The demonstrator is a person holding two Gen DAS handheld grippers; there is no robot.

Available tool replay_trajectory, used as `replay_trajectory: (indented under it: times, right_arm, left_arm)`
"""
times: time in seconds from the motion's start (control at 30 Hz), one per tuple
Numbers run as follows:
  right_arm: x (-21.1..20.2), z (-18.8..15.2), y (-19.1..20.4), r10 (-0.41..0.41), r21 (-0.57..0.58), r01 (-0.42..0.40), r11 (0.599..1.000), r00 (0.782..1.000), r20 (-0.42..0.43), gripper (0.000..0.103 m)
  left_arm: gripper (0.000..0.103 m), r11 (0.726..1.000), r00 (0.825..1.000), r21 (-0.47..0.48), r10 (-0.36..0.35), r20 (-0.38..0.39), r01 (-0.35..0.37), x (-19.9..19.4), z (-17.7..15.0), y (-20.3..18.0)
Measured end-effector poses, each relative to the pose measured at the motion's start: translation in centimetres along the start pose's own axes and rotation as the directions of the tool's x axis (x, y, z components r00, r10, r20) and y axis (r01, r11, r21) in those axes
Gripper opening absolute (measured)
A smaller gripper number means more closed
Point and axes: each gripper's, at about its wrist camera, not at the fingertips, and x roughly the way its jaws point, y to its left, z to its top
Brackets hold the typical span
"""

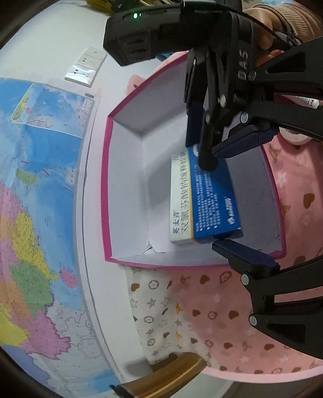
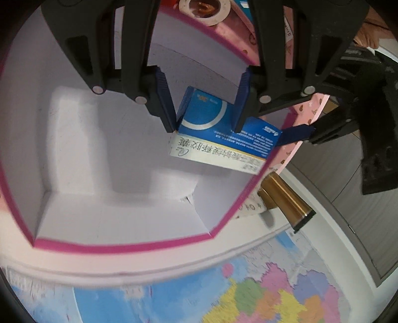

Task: Organize rigid objects
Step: 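Lower the medicine box into the magenta box and open the right gripper, then move the right gripper to the red plunger-shaped object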

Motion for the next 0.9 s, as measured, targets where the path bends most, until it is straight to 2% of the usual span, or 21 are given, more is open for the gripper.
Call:
replay_trajectory:
  times: [0.13,0.17,0.3,0.43,0.53,0.6,0.63,0.7,0.83,0.9]
  right_arm:
    - [0.7,-0.3,-0.5,0.013,0.022,-0.013,1.000,1.000,-0.023,0.049]
    - [0.6,-0.4,-0.4,0.008,0.017,-0.008,1.000,1.000,-0.021,0.049]
    - [-1.3,-0.8,-0.2,0.004,0.003,-0.005,1.000,1.000,0.018,0.049]
    - [-5.2,-2.2,0.6,0.026,-0.040,-0.023,0.999,0.997,0.077,0.051]
    - [-8.9,-3.8,1.3,0.018,-0.080,-0.007,0.997,0.990,0.138,0.057]
    - [-11.2,-5.1,1.4,-0.001,-0.087,0.017,0.996,0.985,0.173,0.061]
    - [-11.8,-5.6,1.3,-0.005,-0.086,0.021,0.996,0.984,0.177,0.061]
    - [-12.9,-7.1,0.9,-0.023,-0.072,0.036,0.997,0.984,0.176,0.061]
    - [-13.5,-10.0,-0.5,-0.086,-0.038,0.092,0.995,0.986,0.145,0.061]
    - [-13.7,-11.4,-1.7,-0.095,-0.002,0.096,0.995,0.988,0.124,0.061]
  left_arm:
    - [0.068,0.999,0.999,-0.011,0.048,0.015,-0.048,-0.3,0.2,0.2]
    - [0.068,0.997,0.986,-0.058,0.033,-0.165,-0.043,-0.4,0.2,0.3]
    - [0.070,0.997,0.993,-0.057,0.050,-0.110,-0.056,-2.4,0.1,0.1]
    - [0.072,0.999,0.998,-0.032,-0.041,-0.051,0.039,-5.3,-0.9,-1.2]
    - [0.075,0.992,0.992,-0.004,-0.123,-0.032,0.123,-7.0,-2.1,-2.6]
    - [0.075,0.982,0.981,0.010,-0.187,-0.058,0.187,-7.4,-3.2,-3.7]
    - [0.075,0.982,0.982,0.035,-0.183,-0.046,0.185,-7.5,-3.6,-4.2]
    - [0.075,0.975,0.973,0.046,-0.216,-0.079,0.220,-7.3,-4.7,-5.2]
    - [0.075,0.968,0.963,0.057,-0.236,-0.130,0.245,-6.7,-6.8,-6.8]
    - [0.075,0.964,0.955,0.056,-0.249,-0.159,0.261,-6.4,-7.8,-7.4]
